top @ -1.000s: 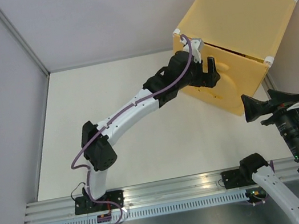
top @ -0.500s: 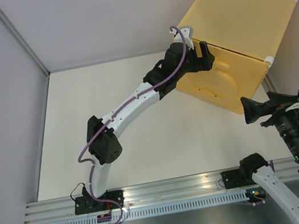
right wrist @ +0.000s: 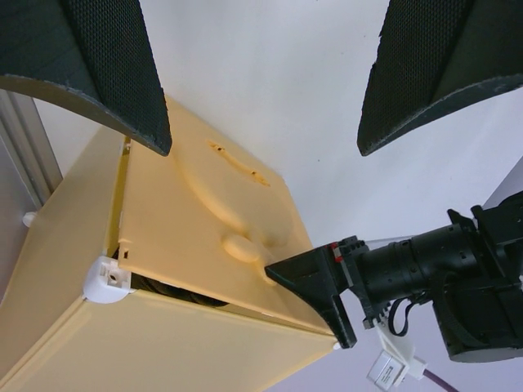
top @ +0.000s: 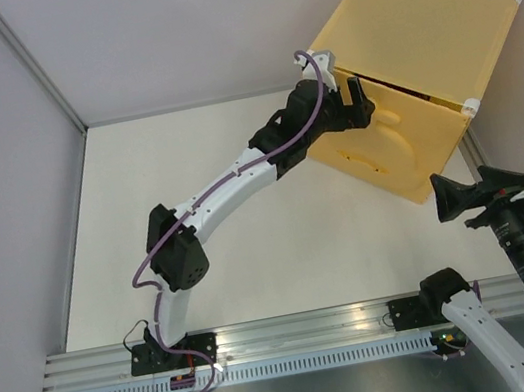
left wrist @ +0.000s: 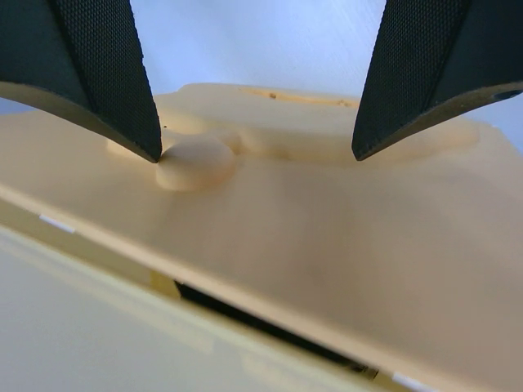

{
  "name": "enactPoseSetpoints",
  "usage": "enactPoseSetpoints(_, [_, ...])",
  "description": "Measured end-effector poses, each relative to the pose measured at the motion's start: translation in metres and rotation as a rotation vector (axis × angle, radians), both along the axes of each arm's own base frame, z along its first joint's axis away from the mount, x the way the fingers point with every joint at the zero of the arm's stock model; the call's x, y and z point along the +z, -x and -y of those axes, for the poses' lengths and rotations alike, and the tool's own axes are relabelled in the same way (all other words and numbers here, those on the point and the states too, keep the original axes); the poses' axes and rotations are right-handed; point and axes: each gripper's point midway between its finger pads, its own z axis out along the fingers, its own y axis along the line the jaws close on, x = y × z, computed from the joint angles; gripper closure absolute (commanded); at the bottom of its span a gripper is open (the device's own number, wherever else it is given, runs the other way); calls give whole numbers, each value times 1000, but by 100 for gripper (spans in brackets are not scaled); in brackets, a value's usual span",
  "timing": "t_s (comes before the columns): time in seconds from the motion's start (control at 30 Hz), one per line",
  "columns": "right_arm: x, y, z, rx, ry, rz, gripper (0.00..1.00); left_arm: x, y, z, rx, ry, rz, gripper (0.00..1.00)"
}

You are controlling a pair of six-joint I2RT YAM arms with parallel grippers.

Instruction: Place and organize the shoes in the shoe cabinet

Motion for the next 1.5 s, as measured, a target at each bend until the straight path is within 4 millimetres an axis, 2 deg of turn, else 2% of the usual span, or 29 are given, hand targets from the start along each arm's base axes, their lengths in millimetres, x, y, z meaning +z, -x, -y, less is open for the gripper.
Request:
enactPoseSetpoints(0.13, [0,5,6,-23,1,-2,2,-7,15,-24,11,-46,-33,0])
enactPoseSetpoints(0.23, [2,9,10,-42,-1,5,2,-13,33,-58,38,-94,-62,0])
enactPoseSetpoints(0.33, [3,15,15,-58,-4,17,2,-7,59,-105,73,-133,-81,0])
enactPoseSetpoints(0.6, [2,33,26,-89,-16,53,2,37,144,-238,161,-62,-3,0])
enactPoseSetpoints(0.77, [3,49,35,-112,-31,95,2,47,196,-330,253,20,72,0])
enactPoseSetpoints(0.87, [3,59,38,-114,-41,122,2,55,219,-377,319,88,123,0])
enactPoseSetpoints(0.93, [2,65,40,-113,-47,137,2,53,228,-399,357,111,141,0])
enactPoseSetpoints(1.03, [-1,70,42,-113,-52,149,2,38,238,-423,397,111,146,0])
enactPoseSetpoints(1.17, [-12,73,41,-108,-56,139,2,12,245,-440,429,84,138,0])
enactPoseSetpoints(1.33, [-24,72,40,-102,-62,117,2,-13,249,-453,465,78,140,0])
enactPoseSetpoints(1.5, [-27,70,37,-90,-64,107,2,-31,247,-458,487,63,137,0])
